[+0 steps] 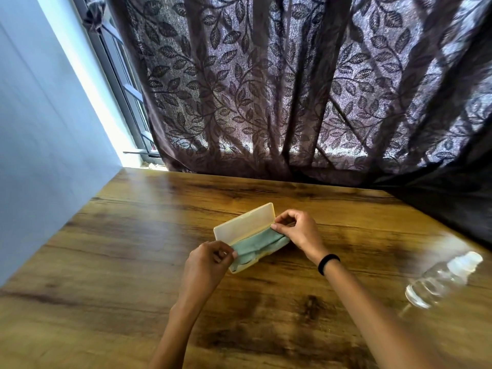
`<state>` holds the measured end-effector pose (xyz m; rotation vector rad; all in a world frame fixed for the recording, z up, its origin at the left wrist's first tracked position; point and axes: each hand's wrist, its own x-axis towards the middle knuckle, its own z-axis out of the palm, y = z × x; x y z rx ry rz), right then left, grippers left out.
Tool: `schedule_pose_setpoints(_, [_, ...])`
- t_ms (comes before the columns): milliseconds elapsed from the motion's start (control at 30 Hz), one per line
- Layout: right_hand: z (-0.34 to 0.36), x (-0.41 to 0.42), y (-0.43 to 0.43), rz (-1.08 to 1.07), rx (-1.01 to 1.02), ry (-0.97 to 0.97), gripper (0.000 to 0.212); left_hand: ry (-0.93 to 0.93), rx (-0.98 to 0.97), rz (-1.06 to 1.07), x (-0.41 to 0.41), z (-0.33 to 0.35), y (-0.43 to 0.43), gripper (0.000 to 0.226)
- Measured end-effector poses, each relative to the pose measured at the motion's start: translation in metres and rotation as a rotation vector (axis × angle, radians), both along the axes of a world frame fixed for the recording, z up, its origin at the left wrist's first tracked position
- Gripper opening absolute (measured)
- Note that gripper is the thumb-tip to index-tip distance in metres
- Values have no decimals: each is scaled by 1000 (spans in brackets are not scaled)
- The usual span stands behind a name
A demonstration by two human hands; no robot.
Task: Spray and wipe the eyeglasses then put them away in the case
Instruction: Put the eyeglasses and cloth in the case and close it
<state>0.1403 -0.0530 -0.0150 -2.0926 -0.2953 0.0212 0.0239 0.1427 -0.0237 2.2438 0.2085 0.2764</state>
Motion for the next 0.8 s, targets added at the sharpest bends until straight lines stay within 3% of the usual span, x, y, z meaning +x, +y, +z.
schedule_pose_setpoints(333, [-1,1,-1,-44,41,32,18,-26,-60,188,-2,1,3,30])
schedule_pose_setpoints(533, [2,5,-5,8,21,70,22,130,-477,-31,4,-1,15,59])
schedule_pose_setpoints(800, [8,8,-8,25,193,73,31,-42,-302,-100,6,-9,16,57])
